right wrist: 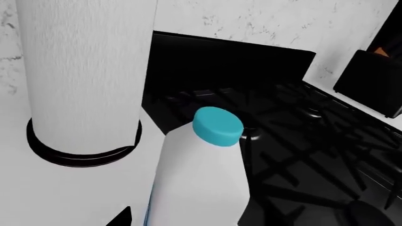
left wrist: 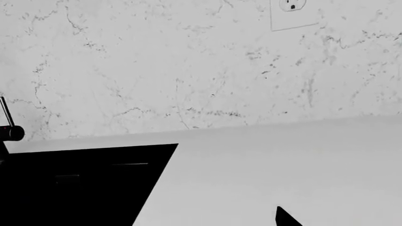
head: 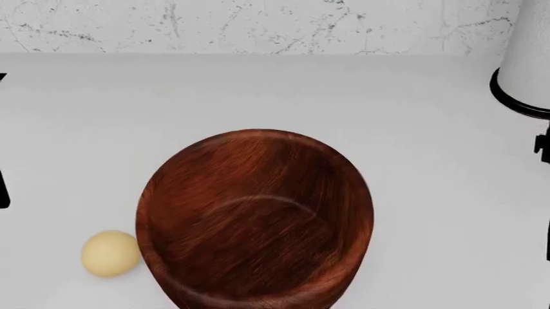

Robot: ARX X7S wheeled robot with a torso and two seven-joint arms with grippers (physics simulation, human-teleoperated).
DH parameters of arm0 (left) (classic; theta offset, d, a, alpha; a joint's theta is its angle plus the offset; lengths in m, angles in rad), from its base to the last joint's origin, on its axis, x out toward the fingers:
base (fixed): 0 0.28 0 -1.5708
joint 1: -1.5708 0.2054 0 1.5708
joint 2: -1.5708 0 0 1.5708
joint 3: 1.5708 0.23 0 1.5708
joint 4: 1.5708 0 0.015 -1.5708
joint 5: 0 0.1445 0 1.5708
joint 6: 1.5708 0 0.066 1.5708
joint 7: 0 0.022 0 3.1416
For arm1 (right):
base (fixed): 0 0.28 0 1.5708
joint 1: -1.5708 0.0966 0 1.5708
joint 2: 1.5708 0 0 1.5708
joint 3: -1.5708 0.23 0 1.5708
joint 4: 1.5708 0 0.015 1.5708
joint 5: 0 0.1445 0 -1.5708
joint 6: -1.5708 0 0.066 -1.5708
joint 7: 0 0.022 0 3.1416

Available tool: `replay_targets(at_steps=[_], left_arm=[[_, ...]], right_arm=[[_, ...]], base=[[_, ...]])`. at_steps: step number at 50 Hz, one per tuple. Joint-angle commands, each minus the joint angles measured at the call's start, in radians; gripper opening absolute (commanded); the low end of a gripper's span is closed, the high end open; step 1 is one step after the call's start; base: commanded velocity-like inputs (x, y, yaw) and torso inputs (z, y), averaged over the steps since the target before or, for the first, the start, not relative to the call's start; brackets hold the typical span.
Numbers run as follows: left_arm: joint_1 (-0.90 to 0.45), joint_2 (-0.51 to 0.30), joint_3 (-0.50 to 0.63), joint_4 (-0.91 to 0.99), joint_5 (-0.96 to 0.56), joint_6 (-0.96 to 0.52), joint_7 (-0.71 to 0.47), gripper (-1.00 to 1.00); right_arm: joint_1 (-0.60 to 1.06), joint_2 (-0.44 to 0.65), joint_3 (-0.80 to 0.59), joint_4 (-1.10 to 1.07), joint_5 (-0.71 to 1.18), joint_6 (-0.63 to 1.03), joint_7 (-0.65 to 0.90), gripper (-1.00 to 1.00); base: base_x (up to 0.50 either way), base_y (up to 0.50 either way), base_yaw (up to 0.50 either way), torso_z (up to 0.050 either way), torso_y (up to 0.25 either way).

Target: Place the eggs and milk next to the bowl.

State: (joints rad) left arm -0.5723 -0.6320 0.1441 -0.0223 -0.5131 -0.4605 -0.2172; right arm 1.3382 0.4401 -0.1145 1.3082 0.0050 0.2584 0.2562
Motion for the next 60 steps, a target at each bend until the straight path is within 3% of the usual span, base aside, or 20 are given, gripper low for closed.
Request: replay_targets(at_steps=[1, 34, 35, 60], left_arm=[[-0.002, 0.000, 0.001, -0.008, 0.001, 0.001, 0.001, 1.00], [-0.027, 0.002, 0.016, -0.024, 0.011, -0.001, 0.005, 1.00], [-0.027, 0.002, 0.016, -0.025, 0.011, -0.002, 0.006, 1.00], [-0.030, 0.003, 0.023, -0.021, 0.013, 0.000, 0.006, 1.00]], right_arm=[[0.003, -0.003, 0.007, 0.000, -0.002, 0.001, -0.003, 1.00], [0.017, 0.012, 0.010, 0.000, -0.002, -0.002, 0.004, 1.00], [0.017, 0.010, 0.010, 0.000, -0.002, -0.003, 0.004, -1.00], [0.023, 0.018, 0.007, 0.000, -0.005, -0.035, -0.027, -1.00]], base=[[0.00, 0.00, 0.00, 0.000, -0.100], [0.00, 0.00, 0.00, 0.000, -0.050], [0.00, 0.00, 0.00, 0.000, 0.000], [0.00, 0.00, 0.00, 0.000, 0.000]])
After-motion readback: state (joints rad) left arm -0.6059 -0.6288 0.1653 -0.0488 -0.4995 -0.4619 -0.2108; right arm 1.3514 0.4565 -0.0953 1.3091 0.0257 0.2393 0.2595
